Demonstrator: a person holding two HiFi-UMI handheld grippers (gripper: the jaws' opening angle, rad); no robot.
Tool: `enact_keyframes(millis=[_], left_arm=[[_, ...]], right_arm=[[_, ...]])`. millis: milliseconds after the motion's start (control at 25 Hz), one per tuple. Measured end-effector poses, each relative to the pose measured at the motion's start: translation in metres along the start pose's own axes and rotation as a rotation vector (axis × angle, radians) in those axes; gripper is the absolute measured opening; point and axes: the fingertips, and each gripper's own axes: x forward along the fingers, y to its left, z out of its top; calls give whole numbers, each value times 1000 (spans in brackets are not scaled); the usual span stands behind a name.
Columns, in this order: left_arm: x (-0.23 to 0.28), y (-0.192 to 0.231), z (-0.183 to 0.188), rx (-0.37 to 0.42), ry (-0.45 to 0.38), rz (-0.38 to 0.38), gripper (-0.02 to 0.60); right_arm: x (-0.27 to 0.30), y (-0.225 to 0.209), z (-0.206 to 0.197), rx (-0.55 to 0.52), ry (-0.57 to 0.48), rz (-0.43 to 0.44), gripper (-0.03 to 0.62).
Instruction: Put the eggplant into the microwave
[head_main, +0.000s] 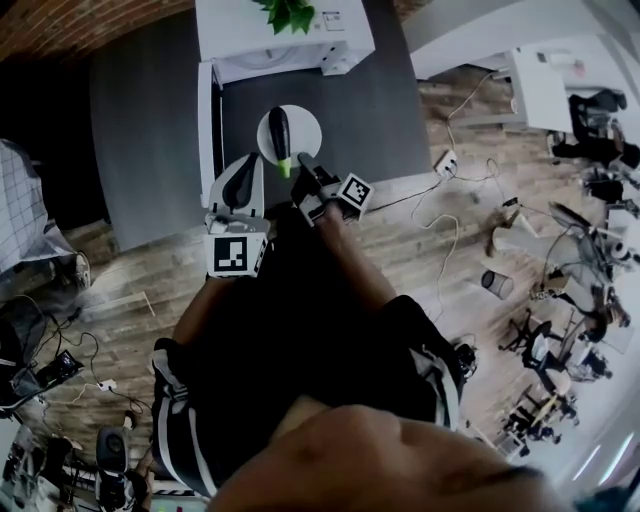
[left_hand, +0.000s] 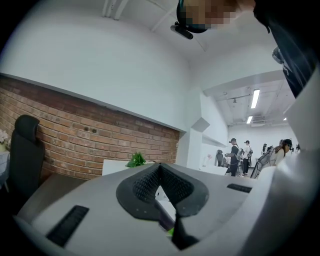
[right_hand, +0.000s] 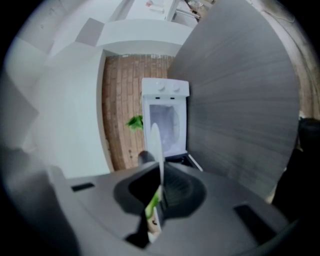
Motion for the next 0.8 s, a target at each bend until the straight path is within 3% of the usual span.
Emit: enact_keyframes(millis=[520, 800], left_arm=[[54, 18, 8, 15, -39, 188, 35], [72, 20, 11, 15, -50, 230, 35]], right_arm=[[78, -3, 54, -51, 172, -34, 38], [120, -8, 82, -70, 179, -27, 38]])
